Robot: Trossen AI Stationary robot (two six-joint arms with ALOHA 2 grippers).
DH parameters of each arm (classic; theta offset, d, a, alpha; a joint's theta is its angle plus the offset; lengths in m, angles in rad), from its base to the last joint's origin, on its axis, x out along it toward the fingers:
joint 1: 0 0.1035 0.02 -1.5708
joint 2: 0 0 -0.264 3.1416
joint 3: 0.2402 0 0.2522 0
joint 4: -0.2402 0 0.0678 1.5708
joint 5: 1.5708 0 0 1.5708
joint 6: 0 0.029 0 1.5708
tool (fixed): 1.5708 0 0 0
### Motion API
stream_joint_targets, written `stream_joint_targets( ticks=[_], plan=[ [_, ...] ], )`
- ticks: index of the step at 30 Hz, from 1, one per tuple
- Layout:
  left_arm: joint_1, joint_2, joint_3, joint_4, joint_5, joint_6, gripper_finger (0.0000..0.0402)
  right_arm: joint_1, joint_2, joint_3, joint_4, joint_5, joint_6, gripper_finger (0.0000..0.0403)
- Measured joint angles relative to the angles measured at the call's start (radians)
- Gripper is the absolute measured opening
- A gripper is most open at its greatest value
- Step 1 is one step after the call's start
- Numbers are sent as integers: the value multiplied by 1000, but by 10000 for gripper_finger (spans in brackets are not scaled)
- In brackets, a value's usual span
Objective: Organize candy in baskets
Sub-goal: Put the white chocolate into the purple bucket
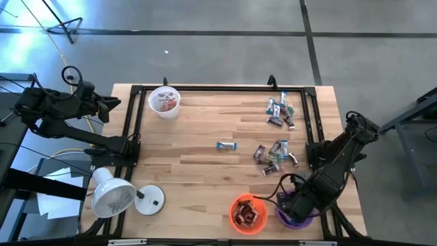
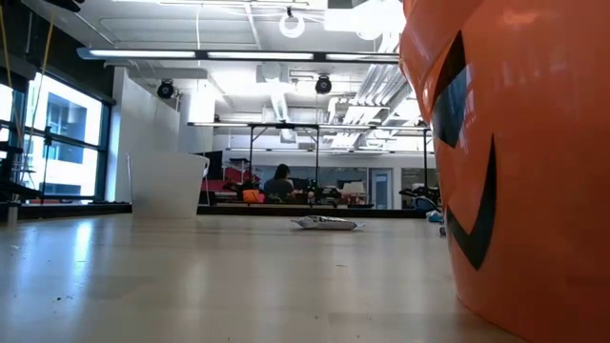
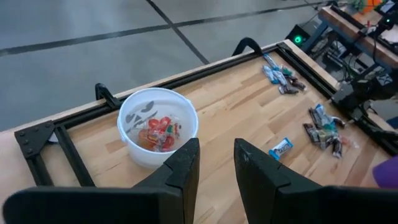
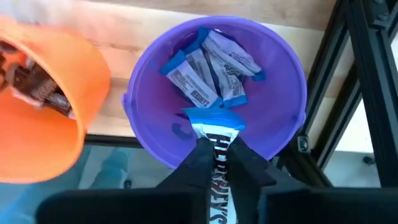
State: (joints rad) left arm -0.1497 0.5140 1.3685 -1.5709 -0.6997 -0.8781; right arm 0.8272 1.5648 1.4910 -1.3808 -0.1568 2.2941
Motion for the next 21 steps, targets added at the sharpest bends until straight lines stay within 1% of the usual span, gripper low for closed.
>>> stream_joint_targets(
  ticks=[3,8,10,13,15,16,21],
  plan=[
    [0,0,0,0,0,-2,88,7,4,0,0,-1,-30,63],
    [0,0,0,0,0,-2,88,13,5,0,-4,-2,-29,123],
    [0,0,0,0,0,1,88,10,5,0,-4,-2,-20,136],
    [0,0,0,0,0,16,88,-10,6,0,-3,16,8,140],
    [0,0,0,0,0,16,88,-38,5,0,-3,87,35,140],
    [0,0,0,0,0,17,88,-58,5,0,2,139,34,140],
    [0,0,0,0,19,62,88,-188,9,0,29,411,-66,139]
  ],
)
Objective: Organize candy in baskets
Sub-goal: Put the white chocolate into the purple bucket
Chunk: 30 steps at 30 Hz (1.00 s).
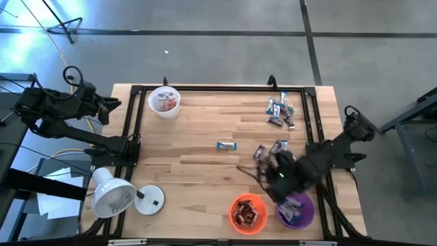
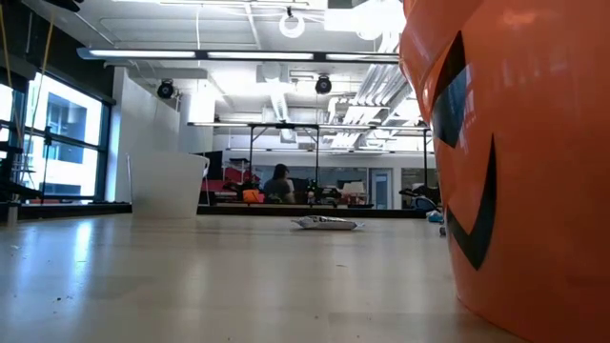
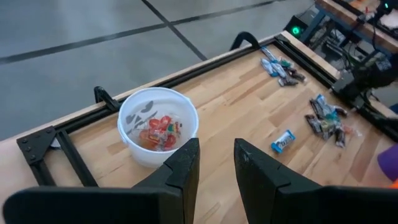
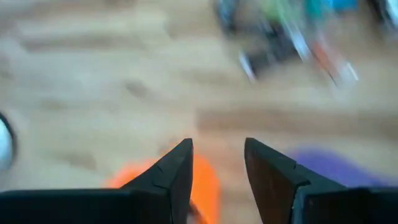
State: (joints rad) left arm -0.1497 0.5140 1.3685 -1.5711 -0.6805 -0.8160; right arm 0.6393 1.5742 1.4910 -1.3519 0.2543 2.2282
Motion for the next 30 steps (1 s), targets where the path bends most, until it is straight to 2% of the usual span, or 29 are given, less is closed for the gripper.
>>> stream_joint_targets(
  ticks=[4,9,12,17,19,22,24,30],
  plan=[
    [0,0,0,0,29,10,88,-136,34,0,50,100,-201,139],
    [0,0,0,0,88,67,88,-293,117,0,223,84,-501,139],
    [0,0,0,0,117,96,88,-358,163,0,282,51,-570,139],
    [0,0,0,0,121,145,88,-436,225,0,296,64,-610,139],
    [0,0,0,0,122,169,88,-462,253,0,315,80,-691,139],
    [0,0,0,0,142,203,88,-499,305,0,379,86,-861,139],
    [0,0,0,0,165,231,88,-523,333,0,441,71,-1029,139],
    [0,0,0,0,204,271,88,-597,365,0,489,-77,-1492,139]
  ],
)
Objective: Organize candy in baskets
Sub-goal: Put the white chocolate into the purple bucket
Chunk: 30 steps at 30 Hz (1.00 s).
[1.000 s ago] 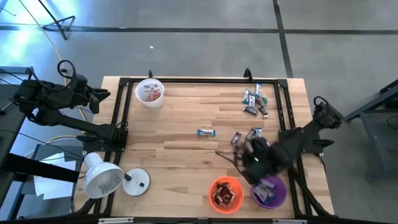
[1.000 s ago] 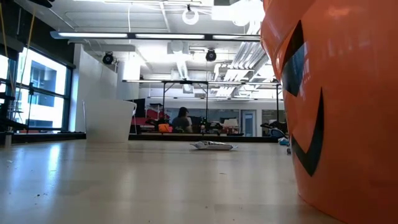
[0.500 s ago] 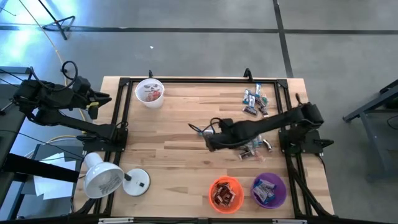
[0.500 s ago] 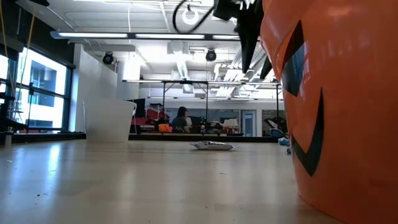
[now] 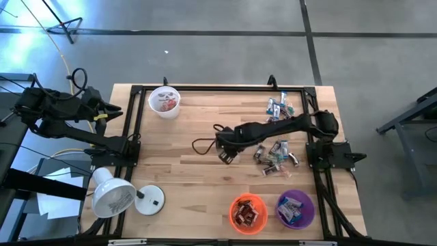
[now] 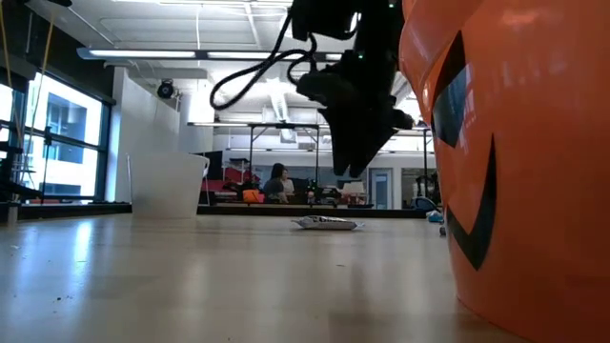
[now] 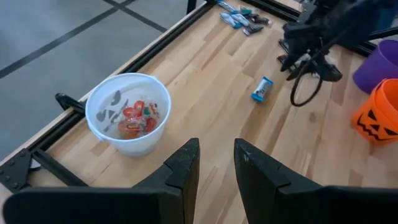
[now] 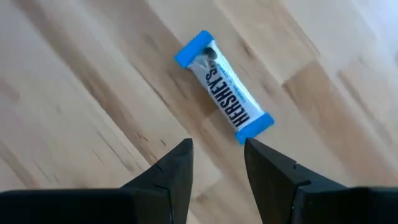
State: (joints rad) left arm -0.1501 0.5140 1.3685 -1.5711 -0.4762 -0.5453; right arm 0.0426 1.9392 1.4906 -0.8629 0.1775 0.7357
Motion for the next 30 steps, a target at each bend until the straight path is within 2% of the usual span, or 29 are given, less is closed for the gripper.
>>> stream_joint_targets(
  ticks=[6,14,18,22,27,30],
  plan=[
    [0,0,0,0,0,0,88,-41,0,0,6,-29,-364,139],
    [0,0,0,0,-44,-91,88,-72,4,0,40,-44,-687,139],
    [0,0,0,0,-112,-135,88,-96,33,0,38,-49,-762,139],
    [0,0,0,0,-160,-160,88,-123,87,0,42,-104,-764,139],
    [0,0,0,0,-172,-169,88,-146,143,0,75,-136,-762,139],
    [0,0,0,0,-175,-169,88,-159,164,6,100,-201,-761,139]
  ],
)
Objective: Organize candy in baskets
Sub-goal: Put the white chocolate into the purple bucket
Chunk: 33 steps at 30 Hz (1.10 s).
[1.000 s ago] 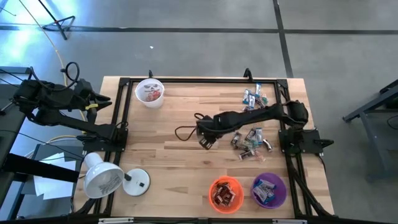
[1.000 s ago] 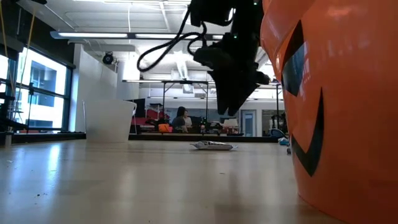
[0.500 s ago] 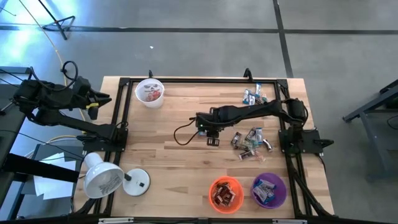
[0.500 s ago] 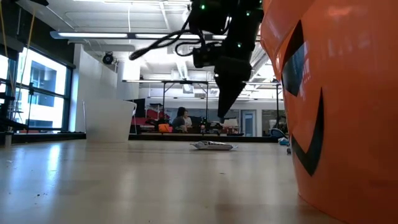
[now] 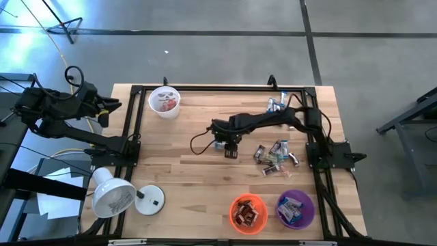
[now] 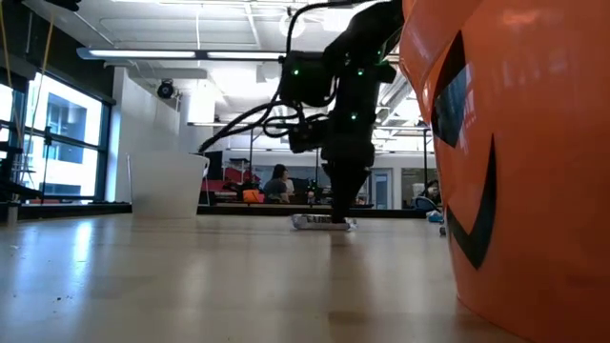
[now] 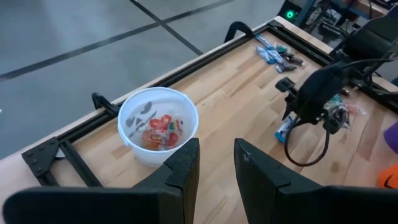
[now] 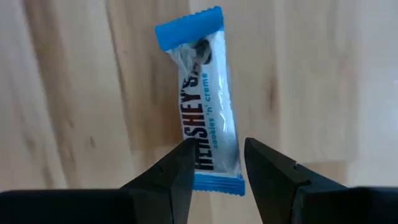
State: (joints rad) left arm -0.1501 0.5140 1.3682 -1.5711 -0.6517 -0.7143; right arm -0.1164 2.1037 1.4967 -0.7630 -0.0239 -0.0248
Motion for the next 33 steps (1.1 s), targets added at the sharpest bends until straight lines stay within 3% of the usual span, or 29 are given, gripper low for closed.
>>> stream_joint_targets(
  ticks=[4,12,16,23,33],
  plan=[
    [0,0,0,0,-12,0,88,-11,42,-1,12,-105,1,139],
    [0,0,0,0,-19,1,88,-10,70,3,17,-138,125,136],
    [0,0,0,0,-18,9,88,-10,68,3,21,-137,179,107],
    [0,0,0,0,-15,11,88,-11,70,9,26,-142,198,9],
    [0,0,0,0,-13,11,88,-10,71,9,8,-151,249,2]
  ],
)
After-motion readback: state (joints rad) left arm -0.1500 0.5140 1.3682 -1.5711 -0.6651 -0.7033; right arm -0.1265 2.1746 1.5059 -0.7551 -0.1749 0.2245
